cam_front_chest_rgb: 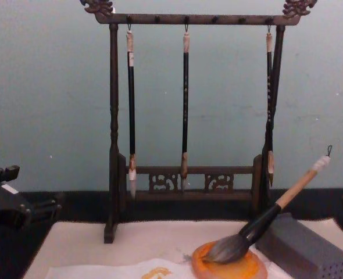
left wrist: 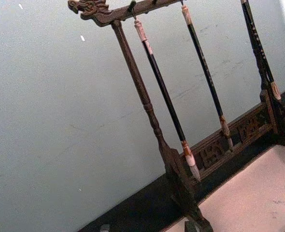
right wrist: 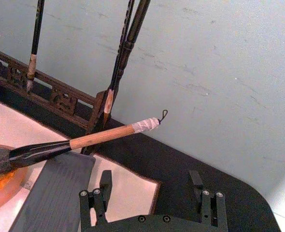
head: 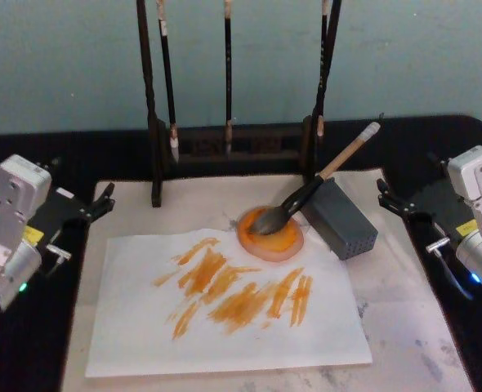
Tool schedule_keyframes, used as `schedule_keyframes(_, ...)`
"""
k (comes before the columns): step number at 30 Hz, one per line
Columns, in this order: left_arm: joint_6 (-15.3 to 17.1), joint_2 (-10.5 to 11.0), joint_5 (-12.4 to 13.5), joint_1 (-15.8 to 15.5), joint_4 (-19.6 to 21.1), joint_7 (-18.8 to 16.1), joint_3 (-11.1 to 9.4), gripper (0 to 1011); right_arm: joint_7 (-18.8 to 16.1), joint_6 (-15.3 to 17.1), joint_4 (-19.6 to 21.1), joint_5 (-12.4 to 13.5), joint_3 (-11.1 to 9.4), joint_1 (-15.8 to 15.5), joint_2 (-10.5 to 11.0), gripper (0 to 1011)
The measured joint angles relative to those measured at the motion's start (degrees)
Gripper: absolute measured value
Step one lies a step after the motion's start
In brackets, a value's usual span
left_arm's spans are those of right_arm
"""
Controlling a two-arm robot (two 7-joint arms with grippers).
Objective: Pick up the brush from the inkstone, write on the paper, then place the brush back to its original position.
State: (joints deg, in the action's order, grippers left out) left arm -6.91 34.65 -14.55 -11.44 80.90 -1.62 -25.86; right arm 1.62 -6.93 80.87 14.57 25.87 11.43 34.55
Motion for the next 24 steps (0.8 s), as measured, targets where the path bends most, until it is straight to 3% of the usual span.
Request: schedule_keyframes(24, 0.0, 0.0, 0.0, 0.0, 0.0, 0.0, 0.0, 1001, 0.0, 0.03, 0.03, -0.03, -0.01, 0.0, 0.1, 1000)
